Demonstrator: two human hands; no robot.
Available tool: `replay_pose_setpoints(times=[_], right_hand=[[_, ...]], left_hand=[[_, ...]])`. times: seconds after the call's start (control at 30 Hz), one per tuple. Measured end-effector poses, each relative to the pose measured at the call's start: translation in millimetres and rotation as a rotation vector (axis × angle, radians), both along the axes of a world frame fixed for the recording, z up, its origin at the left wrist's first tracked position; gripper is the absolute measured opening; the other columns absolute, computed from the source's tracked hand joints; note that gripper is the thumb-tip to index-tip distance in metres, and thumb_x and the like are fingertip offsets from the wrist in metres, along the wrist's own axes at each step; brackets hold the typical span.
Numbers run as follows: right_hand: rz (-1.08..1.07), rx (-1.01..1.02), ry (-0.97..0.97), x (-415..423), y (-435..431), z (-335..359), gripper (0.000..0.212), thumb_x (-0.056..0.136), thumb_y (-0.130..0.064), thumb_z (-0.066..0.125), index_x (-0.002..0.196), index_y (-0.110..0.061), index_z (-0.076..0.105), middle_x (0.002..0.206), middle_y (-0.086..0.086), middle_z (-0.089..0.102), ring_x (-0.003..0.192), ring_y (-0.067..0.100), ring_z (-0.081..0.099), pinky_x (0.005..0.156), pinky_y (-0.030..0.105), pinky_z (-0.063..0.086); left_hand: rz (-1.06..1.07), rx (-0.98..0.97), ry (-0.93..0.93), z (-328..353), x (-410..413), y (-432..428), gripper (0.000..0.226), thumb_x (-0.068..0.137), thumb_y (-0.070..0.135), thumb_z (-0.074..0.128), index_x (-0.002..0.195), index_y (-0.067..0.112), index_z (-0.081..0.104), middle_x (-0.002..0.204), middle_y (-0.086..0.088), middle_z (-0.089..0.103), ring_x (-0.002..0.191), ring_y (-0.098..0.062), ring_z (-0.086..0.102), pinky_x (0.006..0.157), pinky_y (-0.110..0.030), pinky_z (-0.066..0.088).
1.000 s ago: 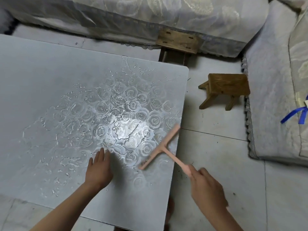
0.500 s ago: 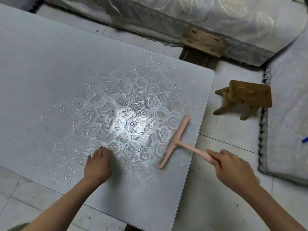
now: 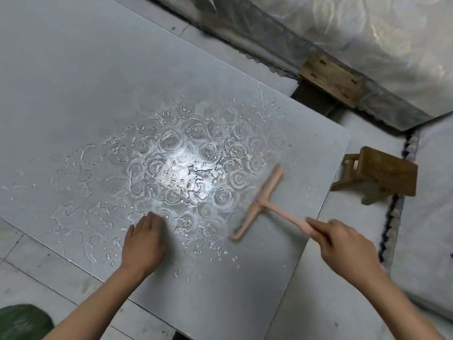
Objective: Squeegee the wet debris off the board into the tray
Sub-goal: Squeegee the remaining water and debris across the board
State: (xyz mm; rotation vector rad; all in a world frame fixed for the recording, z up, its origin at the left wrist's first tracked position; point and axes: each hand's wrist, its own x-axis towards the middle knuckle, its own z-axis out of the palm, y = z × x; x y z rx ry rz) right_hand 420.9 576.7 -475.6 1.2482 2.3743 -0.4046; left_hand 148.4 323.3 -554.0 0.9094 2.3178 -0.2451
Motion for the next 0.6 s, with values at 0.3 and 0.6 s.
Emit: replay_pose_setpoints(times=[0.3,0.6], right_hand=[[0.066,-0.159,0.152,-123,-30,-38,0.042,0.097,-0.023,0.042,0.135,-0.036,0.049,0.102,0.004,0.053,0.096,0.031,0.057,0.073,0.036,0.044],[-0.249,-0.082,0.142,19,-11,17,0.036,0.097,-0.031,0.046,0.132,-0.039,0.053,0.089,-0.004,0.055,0.096,0.025,0.058,0.072,0.036,0.045]], left_hand=[[0.051,-0.039,-0.05,3,-22,-4,0.064,0.089,0.017,0.043,0.148,0.011,0.02,0.159,-0.007,0.015,0.145,-0.024,0.018,0.116,-0.039,0.022],[-0.092,0.009,-0.093,19,4,48,0.063,0.093,0.017,0.038,0.151,0.012,0.014,0.16,-0.008,0.009,0.147,-0.022,0.013,0.118,-0.04,0.014]])
